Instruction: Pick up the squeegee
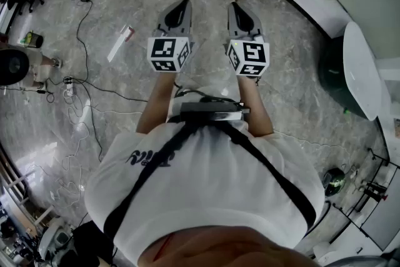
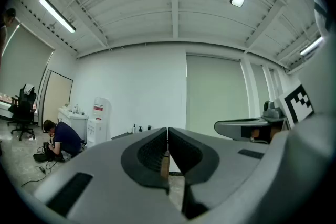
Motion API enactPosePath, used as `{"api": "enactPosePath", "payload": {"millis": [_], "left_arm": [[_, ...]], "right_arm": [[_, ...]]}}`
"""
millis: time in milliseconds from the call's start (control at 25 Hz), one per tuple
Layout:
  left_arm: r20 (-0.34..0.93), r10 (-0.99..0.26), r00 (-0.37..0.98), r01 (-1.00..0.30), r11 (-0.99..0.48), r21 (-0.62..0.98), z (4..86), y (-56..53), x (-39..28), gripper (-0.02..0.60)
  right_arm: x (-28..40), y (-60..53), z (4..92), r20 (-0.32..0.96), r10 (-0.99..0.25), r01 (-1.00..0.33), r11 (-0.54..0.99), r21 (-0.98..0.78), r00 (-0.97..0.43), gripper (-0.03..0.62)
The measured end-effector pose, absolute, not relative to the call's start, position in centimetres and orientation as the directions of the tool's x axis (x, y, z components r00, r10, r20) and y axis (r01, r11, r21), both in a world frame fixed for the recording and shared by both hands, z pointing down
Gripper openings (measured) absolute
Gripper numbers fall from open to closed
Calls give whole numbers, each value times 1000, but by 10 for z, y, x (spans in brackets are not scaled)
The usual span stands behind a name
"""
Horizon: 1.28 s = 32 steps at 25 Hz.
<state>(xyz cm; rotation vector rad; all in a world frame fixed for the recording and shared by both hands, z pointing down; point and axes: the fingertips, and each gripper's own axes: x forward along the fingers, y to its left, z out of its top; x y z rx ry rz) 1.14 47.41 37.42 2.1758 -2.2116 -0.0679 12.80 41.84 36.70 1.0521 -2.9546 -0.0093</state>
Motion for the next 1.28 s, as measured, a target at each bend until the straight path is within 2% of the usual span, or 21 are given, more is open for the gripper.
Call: {"api": "enactPosePath", "payload": {"millis": [440, 720, 1120, 1280], "left_arm": [[7, -1000, -17, -997, 18, 77, 386, 491, -41, 14], [32, -999, -21, -991, 25, 134, 409, 480, -59, 14], [13, -1000, -11, -994, 12, 108, 411, 360, -83, 14], [-7, -1000, 21, -997, -21, 71, 389, 271, -83, 14]], "right_arm": [[61, 429, 377, 12, -628, -628, 777, -25, -778, 8], [36, 417, 401, 65, -610, -613, 788, -50, -790, 8], [1, 308, 404, -3, -542, -540, 837, -91, -840, 8], [7, 221, 384, -24, -599, -594, 798, -97, -800, 8]]}}
